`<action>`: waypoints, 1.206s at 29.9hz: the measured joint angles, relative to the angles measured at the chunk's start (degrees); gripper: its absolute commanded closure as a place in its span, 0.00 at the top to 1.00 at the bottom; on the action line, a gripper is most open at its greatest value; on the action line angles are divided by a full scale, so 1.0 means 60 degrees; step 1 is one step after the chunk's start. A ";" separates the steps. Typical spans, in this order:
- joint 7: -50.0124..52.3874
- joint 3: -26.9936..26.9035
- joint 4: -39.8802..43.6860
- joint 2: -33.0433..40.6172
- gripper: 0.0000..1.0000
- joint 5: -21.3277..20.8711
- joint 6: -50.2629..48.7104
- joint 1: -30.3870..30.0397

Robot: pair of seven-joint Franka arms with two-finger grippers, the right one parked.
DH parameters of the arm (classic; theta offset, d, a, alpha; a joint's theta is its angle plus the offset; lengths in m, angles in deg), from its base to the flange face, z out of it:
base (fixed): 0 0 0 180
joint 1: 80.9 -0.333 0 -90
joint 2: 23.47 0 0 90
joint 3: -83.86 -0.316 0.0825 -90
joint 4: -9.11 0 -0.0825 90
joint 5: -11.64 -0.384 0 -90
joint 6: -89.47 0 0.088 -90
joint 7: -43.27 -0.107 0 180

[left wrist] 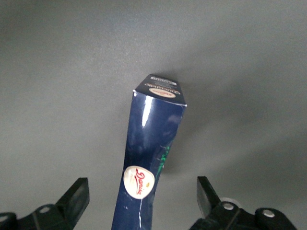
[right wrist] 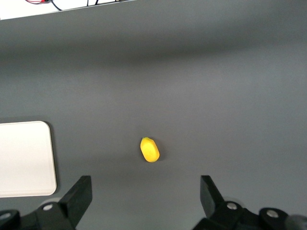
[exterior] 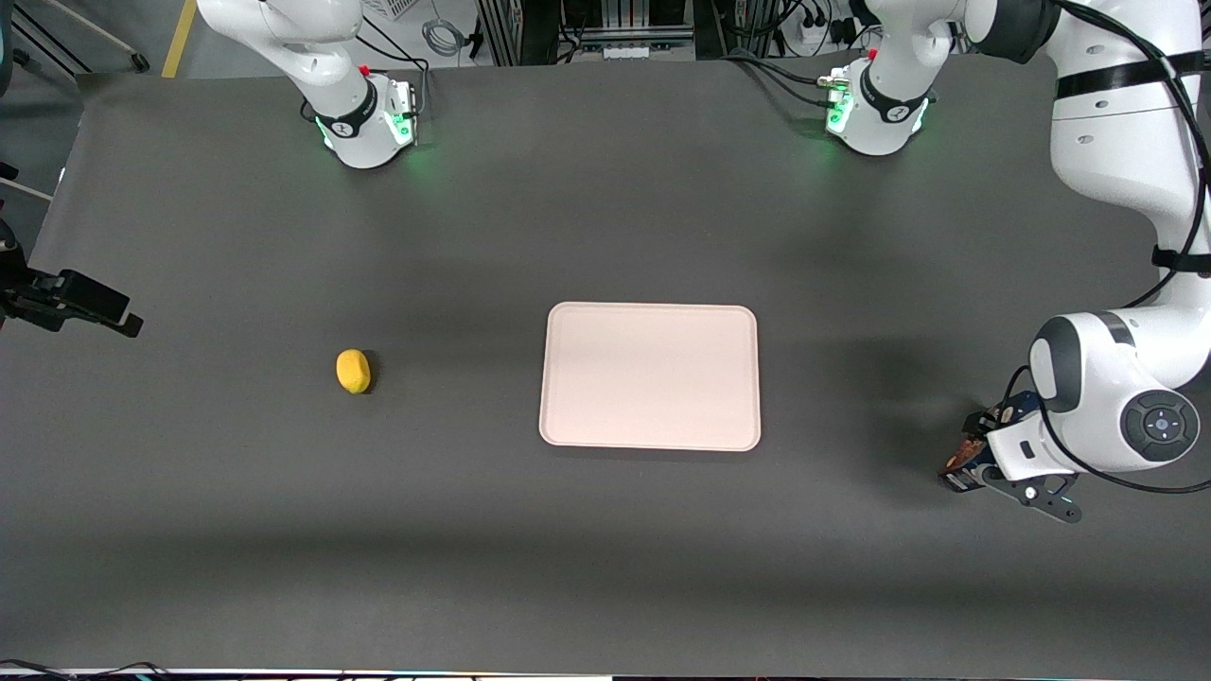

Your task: Place cookie box on tray

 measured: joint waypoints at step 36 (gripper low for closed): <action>0.1696 -0.0957 0.3991 0.1823 0.00 0.0845 -0.6287 -0.0057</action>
